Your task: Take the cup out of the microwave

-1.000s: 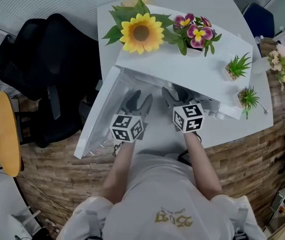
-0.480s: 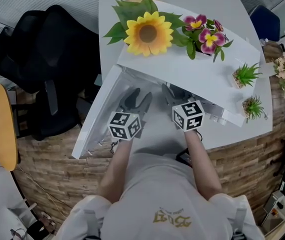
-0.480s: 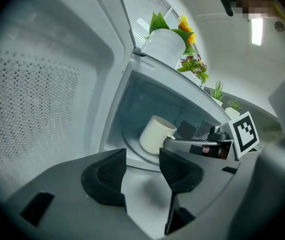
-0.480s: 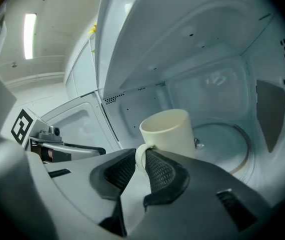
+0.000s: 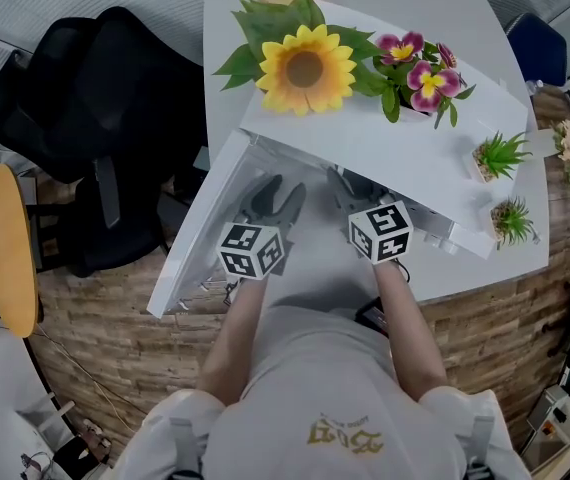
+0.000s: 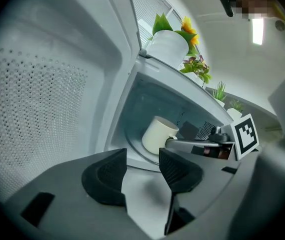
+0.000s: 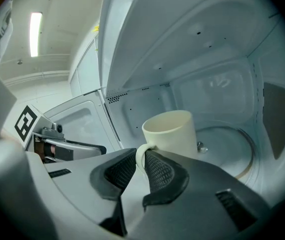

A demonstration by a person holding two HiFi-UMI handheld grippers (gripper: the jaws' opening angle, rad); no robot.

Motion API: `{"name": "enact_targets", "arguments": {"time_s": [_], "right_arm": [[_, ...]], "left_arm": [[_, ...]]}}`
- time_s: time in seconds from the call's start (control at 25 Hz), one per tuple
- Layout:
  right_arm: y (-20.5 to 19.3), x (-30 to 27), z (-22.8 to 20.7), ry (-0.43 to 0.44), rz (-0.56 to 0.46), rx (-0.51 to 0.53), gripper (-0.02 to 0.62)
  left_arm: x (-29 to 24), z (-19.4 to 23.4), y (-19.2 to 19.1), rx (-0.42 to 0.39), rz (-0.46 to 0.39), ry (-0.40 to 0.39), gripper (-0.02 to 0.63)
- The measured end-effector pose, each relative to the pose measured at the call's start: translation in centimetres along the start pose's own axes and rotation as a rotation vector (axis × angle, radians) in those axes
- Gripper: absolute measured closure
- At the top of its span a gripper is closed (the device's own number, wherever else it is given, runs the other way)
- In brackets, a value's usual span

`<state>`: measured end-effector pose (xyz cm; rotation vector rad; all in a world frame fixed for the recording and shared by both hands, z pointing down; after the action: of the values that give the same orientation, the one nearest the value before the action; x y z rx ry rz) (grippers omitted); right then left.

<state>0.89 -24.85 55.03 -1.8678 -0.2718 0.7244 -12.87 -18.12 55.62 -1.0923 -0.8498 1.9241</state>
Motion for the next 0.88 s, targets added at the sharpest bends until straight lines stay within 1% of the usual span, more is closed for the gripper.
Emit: {"name": "enact_targets", "arguments": {"time_s": [0.28, 0.68, 0.88], "right_arm": [[0.2, 0.3, 0.4, -0.031, -0.021, 0.069, 0.532], [0.2, 1.7, 1.1, -0.050, -0.048, 0.078, 0.534], [0.8, 2.6, 1.6, -0.064, -0.075, 0.084, 0.534]], "left_arm": [[0.2, 0.0, 0.0, 0.001, -0.006, 0.001, 0.391], [0.6, -0.3, 0.6, -0.006, -0.025, 0.010, 0.398], [0.9, -0.6, 1.0, -0.010, -0.041, 0.000, 0.406]]}}
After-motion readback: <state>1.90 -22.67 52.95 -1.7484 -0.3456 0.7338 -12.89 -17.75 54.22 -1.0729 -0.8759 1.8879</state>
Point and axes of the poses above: the fingertips, and each gripper's own axes: x backward along the fingers, z to its left, y out of its top, the point moved 6 cm from there along x, backward along the fingers, and after that the axes turned 1 degree about -z, right-handed, at the moved point
